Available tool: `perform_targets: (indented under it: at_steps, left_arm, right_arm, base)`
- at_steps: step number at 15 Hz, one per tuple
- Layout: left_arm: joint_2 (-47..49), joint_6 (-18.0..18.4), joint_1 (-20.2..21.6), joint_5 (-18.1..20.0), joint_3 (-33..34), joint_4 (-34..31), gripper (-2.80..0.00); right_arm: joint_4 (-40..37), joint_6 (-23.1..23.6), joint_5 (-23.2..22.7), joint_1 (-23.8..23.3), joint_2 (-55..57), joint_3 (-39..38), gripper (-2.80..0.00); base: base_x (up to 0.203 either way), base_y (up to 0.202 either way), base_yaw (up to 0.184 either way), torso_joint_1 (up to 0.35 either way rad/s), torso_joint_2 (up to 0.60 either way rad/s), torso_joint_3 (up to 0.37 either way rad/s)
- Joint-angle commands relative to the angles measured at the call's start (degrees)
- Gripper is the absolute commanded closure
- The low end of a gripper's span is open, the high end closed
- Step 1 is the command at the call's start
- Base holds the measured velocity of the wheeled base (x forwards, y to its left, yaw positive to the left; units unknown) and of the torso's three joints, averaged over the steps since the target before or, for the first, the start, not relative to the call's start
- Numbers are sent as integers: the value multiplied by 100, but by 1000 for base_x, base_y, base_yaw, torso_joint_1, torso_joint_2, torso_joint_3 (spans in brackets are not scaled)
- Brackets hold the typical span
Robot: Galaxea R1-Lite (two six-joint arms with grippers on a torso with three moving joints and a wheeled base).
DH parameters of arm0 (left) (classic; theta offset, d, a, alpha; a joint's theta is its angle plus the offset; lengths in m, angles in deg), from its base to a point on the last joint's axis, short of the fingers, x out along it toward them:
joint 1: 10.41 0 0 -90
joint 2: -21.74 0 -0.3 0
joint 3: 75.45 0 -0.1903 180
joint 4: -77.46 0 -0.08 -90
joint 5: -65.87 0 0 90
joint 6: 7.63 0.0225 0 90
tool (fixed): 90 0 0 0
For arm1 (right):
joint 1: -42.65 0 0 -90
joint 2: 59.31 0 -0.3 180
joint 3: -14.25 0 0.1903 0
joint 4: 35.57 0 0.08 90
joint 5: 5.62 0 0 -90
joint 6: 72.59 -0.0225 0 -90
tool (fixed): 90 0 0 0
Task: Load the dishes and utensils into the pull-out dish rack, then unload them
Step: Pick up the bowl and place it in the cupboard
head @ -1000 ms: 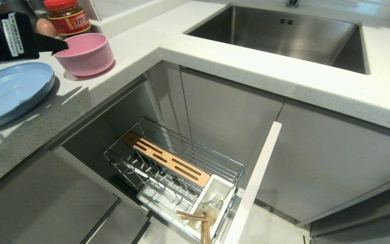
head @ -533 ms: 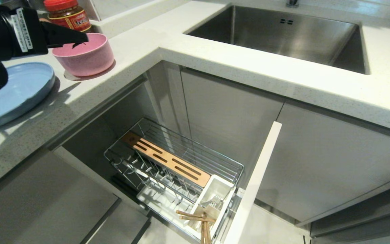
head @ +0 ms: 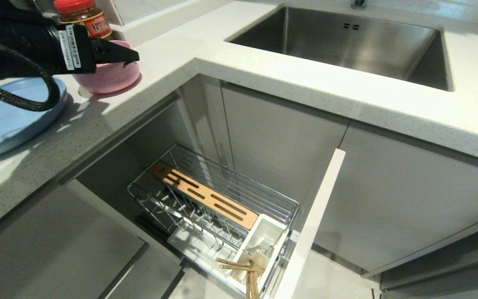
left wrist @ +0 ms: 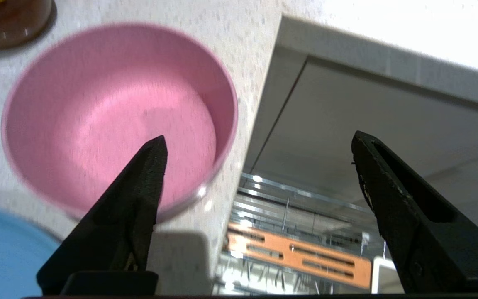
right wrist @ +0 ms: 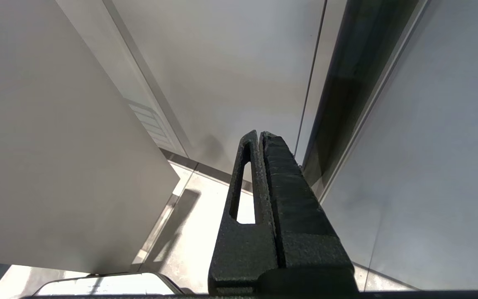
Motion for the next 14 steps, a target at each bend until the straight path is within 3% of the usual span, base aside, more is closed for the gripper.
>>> perform_targets:
  at_steps: [1,14]
  left_arm:
    - [240,5,3,-16,-26,291,-280]
    - [585,12,131,-12,-107,504,-280]
  right_arm:
    - [2,-3,2,0,-24,0,0]
    - [2,-3,2,0,-24,0,0]
  base:
    - [0,0,0,0,0,0]
    - [0,0,0,0,0,0]
